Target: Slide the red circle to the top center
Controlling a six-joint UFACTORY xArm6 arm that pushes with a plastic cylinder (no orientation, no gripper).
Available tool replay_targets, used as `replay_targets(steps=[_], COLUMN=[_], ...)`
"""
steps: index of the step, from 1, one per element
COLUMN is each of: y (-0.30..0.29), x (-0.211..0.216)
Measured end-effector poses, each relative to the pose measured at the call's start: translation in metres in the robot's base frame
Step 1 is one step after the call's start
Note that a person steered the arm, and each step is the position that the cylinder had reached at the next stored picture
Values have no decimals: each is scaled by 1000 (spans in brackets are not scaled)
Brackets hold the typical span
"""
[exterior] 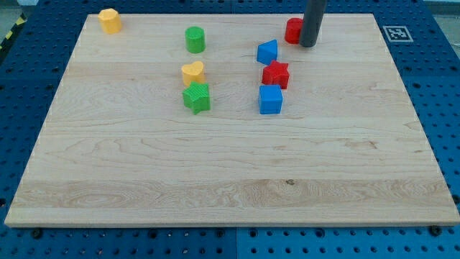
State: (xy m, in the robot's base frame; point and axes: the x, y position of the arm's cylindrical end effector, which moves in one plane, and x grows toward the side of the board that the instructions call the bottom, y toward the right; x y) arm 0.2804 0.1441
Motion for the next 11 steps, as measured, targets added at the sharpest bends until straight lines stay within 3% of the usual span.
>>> replay_targets(steps=[5, 11], y=[32, -102], x=[-53, -39])
